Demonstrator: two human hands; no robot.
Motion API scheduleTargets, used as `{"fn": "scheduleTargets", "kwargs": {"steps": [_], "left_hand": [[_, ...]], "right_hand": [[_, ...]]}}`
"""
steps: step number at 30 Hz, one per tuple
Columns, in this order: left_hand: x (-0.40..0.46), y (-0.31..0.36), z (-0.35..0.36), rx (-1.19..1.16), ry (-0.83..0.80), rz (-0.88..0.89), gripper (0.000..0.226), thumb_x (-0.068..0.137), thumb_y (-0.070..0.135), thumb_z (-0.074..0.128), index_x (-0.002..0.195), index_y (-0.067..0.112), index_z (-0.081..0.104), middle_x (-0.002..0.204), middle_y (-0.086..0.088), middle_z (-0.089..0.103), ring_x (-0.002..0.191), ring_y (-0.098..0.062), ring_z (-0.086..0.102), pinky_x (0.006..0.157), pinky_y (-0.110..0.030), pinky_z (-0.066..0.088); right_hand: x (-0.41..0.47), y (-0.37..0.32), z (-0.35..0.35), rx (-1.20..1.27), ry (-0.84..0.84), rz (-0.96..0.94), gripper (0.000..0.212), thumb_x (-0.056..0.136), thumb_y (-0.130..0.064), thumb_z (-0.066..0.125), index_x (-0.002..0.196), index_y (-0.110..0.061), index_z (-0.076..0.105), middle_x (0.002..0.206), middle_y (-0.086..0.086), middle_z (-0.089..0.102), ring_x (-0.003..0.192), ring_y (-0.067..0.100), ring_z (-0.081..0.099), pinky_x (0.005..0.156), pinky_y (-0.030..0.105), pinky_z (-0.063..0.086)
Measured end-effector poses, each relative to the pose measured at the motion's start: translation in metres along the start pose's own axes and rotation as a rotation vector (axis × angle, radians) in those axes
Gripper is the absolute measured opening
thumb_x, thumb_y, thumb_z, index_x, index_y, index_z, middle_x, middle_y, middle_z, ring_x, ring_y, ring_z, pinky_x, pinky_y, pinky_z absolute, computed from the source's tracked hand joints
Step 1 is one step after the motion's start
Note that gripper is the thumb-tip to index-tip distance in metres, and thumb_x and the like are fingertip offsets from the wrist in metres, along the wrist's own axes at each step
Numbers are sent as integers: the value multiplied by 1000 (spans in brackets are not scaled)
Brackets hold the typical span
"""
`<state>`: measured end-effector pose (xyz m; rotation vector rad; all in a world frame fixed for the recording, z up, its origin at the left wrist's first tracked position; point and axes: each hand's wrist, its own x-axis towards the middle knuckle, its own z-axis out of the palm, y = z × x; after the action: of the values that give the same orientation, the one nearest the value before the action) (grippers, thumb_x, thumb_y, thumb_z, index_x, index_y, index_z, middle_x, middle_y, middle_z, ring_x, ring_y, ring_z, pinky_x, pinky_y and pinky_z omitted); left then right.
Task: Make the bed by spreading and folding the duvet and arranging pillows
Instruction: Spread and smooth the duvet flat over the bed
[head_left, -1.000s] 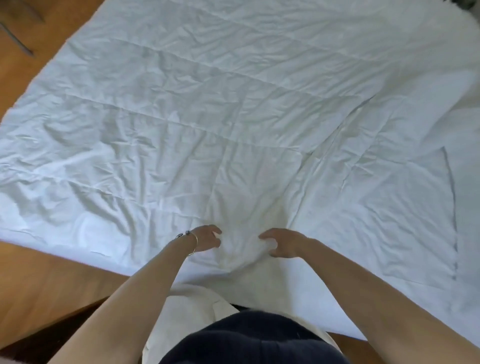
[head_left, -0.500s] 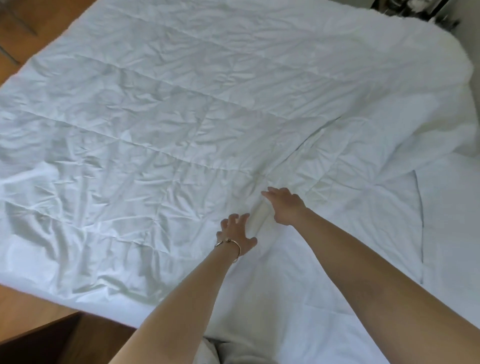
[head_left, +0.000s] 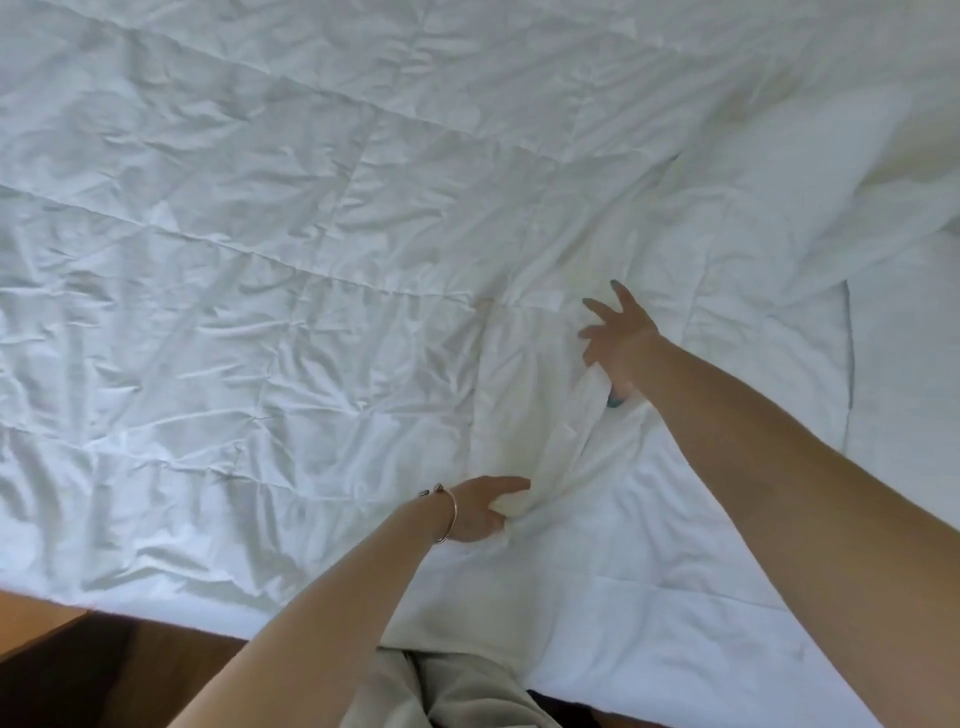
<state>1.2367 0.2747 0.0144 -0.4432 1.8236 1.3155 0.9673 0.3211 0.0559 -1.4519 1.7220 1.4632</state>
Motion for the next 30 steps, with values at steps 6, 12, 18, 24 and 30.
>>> {"fn": "scheduleTargets", "kwargs": {"steps": [6,12,18,24,30], "left_hand": [[-27,-20,6,152,-165,-38,53,97,23,49,146,36,33,143,14,38,137,-15,35,109,-25,26],[-42,-45,48,221,-322,-159,45,89,33,60,132,43,51,127,16,55,120,-13,50,106,-30,35],[-60,-56,81,286,-313,-301,50,93,14,59,139,31,48,141,3,46,125,-16,46,96,-21,36],[-29,-18,104,156,-320,-466,65,88,30,62,145,38,32,136,0,42,111,-23,52,88,-28,50],[33,117,134,-435,397,-207,46,103,32,36,139,5,43,145,-16,44,133,-31,41,108,-38,35]], "right_hand": [[-89,-82,104,699,-361,-4,101,62,-76,65,145,-27,35,141,-5,49,127,21,49,100,32,38],[-170,-184,169,1171,-524,59,112,65,-72,66,153,-28,13,150,-3,38,130,24,44,97,30,44],[-187,-233,179,1297,-536,-22,105,68,-72,65,152,-33,16,155,-5,31,138,24,33,108,33,33],[-169,-228,183,1352,-351,-78,119,68,-68,72,154,-26,1,156,5,23,139,25,30,109,34,33],[-162,-184,198,1241,178,119,102,90,-27,62,152,-25,-18,159,17,11,141,34,29,106,39,38]]}}
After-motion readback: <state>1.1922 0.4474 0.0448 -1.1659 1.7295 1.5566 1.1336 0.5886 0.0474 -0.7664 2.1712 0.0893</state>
